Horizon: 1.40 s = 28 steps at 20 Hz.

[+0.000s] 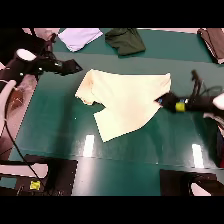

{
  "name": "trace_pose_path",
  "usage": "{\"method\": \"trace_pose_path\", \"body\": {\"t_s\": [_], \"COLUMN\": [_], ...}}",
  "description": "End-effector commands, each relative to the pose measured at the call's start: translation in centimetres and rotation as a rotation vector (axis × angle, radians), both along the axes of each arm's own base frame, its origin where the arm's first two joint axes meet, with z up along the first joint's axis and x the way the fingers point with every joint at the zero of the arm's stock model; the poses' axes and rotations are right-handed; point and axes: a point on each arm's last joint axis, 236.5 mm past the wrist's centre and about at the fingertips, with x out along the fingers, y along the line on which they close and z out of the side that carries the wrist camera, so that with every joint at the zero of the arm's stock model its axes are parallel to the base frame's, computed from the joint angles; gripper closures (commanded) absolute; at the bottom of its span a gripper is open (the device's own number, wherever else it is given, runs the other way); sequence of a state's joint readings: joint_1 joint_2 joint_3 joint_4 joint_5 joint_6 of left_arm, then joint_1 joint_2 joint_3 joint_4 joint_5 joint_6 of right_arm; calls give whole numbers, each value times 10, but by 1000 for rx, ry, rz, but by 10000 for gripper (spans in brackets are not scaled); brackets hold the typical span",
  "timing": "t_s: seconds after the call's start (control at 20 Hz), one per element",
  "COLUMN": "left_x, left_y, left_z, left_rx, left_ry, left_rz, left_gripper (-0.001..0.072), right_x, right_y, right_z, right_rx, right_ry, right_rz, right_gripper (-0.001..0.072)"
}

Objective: Fold the shirts.

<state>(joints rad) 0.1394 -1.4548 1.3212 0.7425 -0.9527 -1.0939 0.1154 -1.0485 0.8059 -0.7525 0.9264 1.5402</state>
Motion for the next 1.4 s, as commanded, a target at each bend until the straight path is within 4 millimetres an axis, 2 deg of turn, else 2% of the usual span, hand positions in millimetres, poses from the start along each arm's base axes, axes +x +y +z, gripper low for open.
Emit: {"method": "trace_pose_path", "body": {"t_s": [0.0,0.15,0.25,0.3,0.4,0.6,0.7,0.75,0.8,0.9,0.95,1.05,1.15,1.25,1.35], "left_x": [-33,-41,-46,-47,-51,-53,-56,-58,-60,-69,-76,-98,-119,-131,-128], "left_y": [17,15,12,11,9,6,6,9,16,27,28,23,11,-4,-12], "left_z": [21,44,50,49,48,50,47,43,34,7,-10,-49,-80,-95,-95], "left_rx": [5,22,20,20,15,1,10,31,68,126,129,92,27,-46,-81], "left_ry": [34,-16,-24,-19,-7,-1,10,22,43,106,147,248,324,349,333], "left_rz": [-46,-58,-69,-74,-88,-95,-103,-107,-101,-93,-89,-87,-85,-90,-77], "left_gripper": [147,147,147,147,147,147,147,147,147,147,147,147,147,147,147], "right_x": [-53,-61,-60,-60,-54,-37,-26,-19,-10,10,18,35,51,62,69], "right_y": [17,-3,-12,-10,3,41,61,71,79,88,91,91,86,79,73], "right_z": [-34,-71,-91,-98,-107,-132,-138,-136,-131,-113,-101,-66,-16,36,82], "right_rx": [125,112,98,85,60,6,-6,-5,0,13,24,59,107,156,198], "right_ry": [98,134,164,179,201,248,253,242,222,146,112,29,-87,-201,-292], "right_rz": [-109,-269,-334,-333,-303,-226,-190,-174,-165,-156,-152,-158,-181,-199,-212], "right_gripper": [209,218,218,217,218,218,219,272,336,608,691,692,693,694,694]}}
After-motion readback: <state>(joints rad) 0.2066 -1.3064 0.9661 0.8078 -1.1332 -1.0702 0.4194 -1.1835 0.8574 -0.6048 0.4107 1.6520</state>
